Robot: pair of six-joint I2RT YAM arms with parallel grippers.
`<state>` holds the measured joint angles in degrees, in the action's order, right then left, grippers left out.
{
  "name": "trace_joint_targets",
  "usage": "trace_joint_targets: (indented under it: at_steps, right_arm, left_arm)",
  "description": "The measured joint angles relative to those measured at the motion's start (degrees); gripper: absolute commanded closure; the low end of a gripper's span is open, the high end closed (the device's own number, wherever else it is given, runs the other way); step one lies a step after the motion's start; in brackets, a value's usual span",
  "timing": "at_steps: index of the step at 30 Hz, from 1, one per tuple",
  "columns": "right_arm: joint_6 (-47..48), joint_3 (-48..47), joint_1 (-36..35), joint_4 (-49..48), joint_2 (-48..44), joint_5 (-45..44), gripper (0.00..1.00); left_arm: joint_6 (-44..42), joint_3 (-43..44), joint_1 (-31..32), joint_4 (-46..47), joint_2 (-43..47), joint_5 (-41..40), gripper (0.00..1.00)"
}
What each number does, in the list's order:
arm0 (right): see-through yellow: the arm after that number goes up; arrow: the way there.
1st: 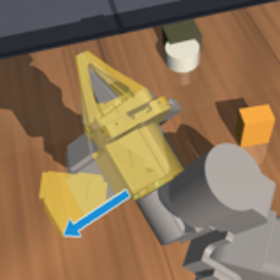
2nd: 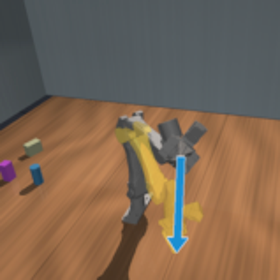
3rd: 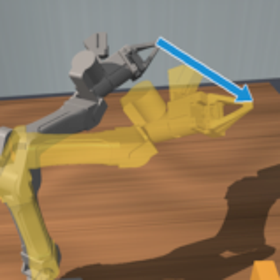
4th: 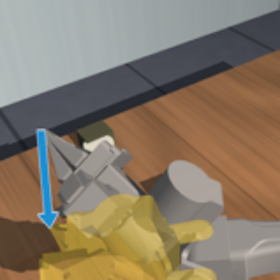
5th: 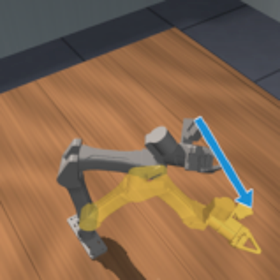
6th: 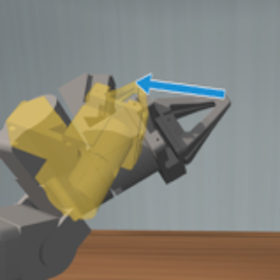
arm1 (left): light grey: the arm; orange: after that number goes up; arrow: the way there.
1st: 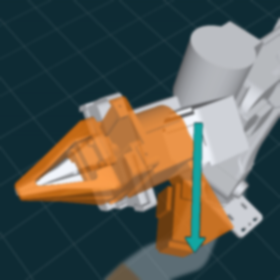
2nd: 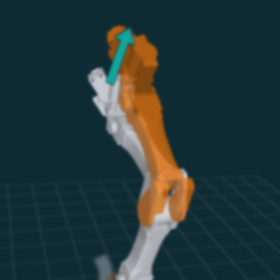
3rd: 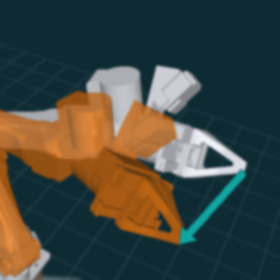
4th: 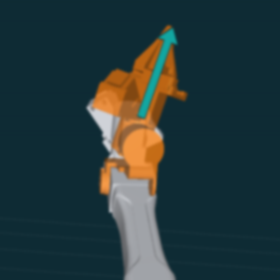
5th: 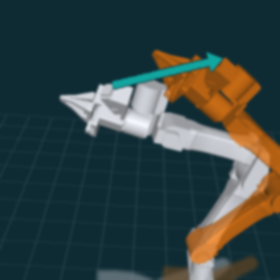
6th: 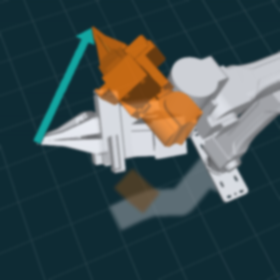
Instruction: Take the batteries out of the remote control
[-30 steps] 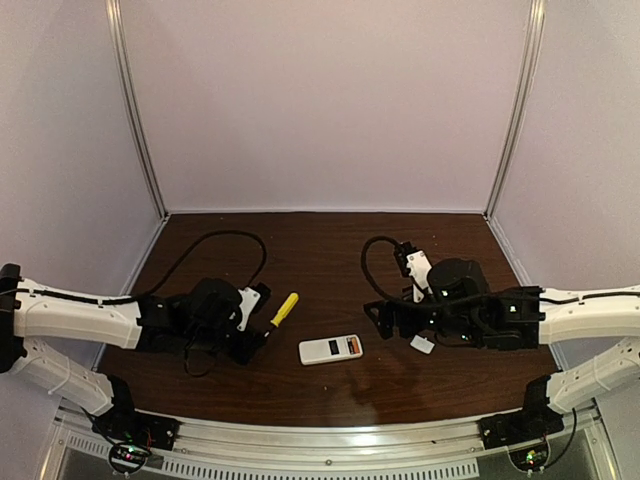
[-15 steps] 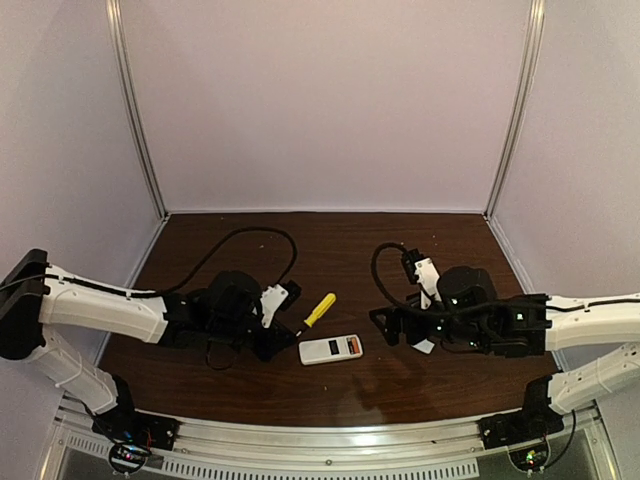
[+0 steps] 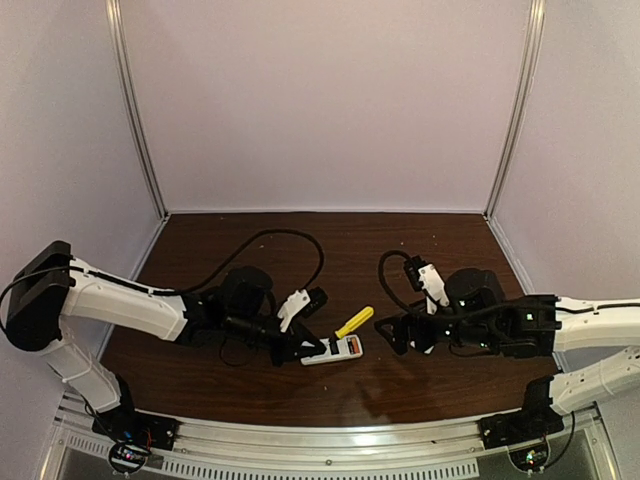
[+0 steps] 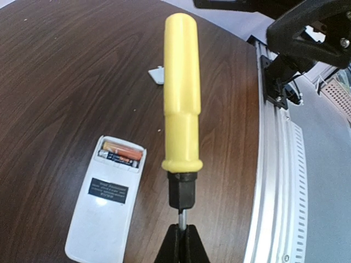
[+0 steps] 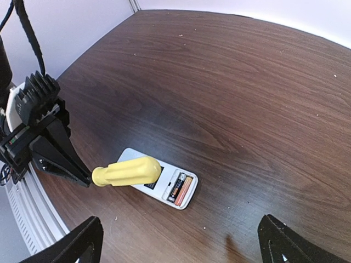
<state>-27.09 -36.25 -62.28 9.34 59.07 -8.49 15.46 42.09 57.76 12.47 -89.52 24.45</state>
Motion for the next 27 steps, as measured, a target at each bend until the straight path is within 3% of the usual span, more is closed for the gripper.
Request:
trace_joint_targets:
  at_steps: [10, 18, 27]
  right_arm:
    - [2.4, -9.5, 2.6, 9.5, 0.7, 10.0, 0.00]
    - [3.4, -21.9, 7.1, 15.1, 10.6, 21.1, 0.00]
    - [5.1, -18.2, 7.7, 18.4, 8.7, 36.6, 0.00]
  left_arm:
    - [-2.1, 0.0, 0.1, 4.7, 0.0, 8.3, 1.00]
    - [-2.8, -0.5, 0.2, 6.0, 0.0, 10.6, 1.00]
    - [-3.8, -0.9, 0.7, 7.3, 0.1, 13.6, 1.00]
